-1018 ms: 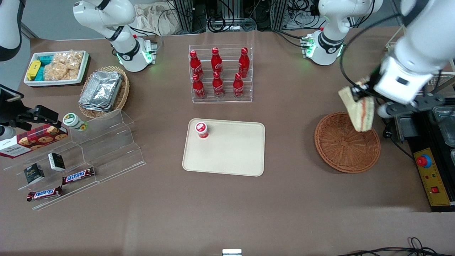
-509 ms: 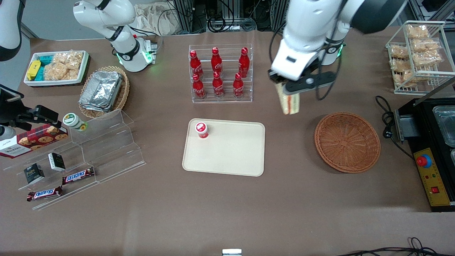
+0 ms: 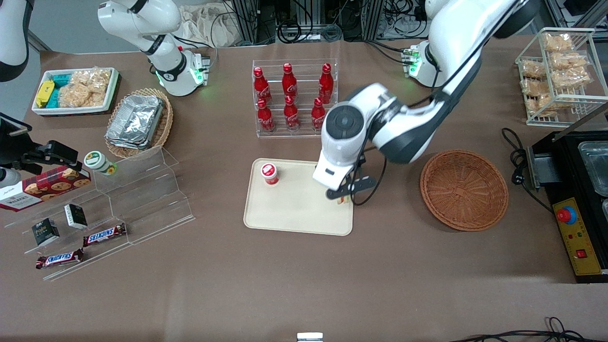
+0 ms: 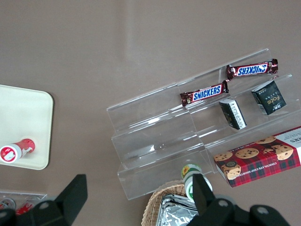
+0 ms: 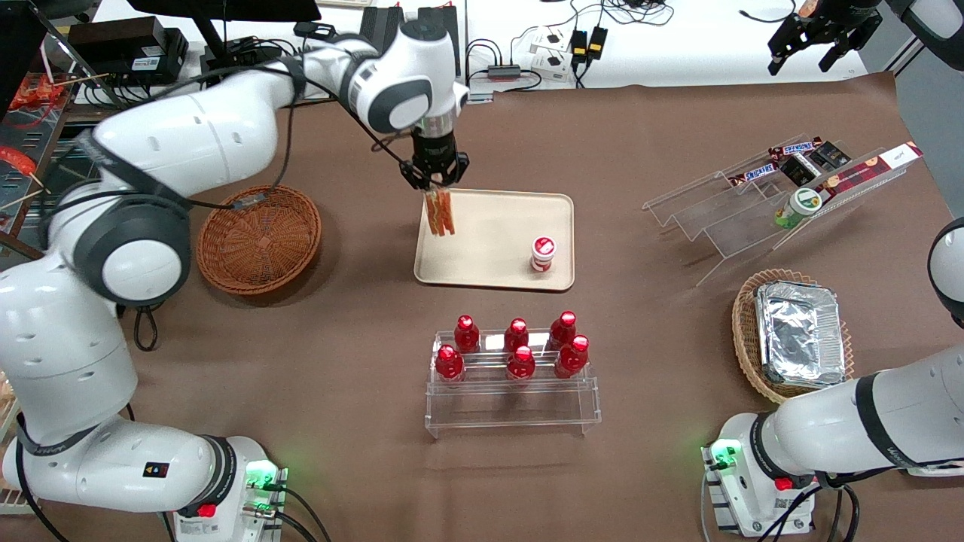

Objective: Place sandwich from basket to tray
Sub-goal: 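Carry the sandwich over the cream tray with the left gripper, then lower the sandwich onto the tray and open the left gripper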

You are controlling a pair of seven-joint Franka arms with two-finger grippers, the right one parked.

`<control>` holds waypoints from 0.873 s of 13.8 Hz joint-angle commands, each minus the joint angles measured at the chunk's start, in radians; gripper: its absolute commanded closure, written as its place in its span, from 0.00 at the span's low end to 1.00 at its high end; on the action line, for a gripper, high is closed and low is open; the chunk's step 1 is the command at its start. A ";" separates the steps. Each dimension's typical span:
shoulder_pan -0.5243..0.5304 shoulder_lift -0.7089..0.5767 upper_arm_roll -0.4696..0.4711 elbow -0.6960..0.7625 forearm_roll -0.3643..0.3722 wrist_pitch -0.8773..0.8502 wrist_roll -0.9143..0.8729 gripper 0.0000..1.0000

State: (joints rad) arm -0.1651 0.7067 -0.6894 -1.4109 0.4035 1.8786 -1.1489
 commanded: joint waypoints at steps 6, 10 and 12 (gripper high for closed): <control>-0.037 0.169 0.031 0.040 0.077 0.088 -0.009 0.68; -0.068 0.175 0.082 0.041 0.067 0.103 -0.003 0.56; -0.068 0.174 0.082 0.043 0.067 0.103 -0.017 0.10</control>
State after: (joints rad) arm -0.2140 0.8714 -0.6181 -1.4025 0.4626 1.9846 -1.1510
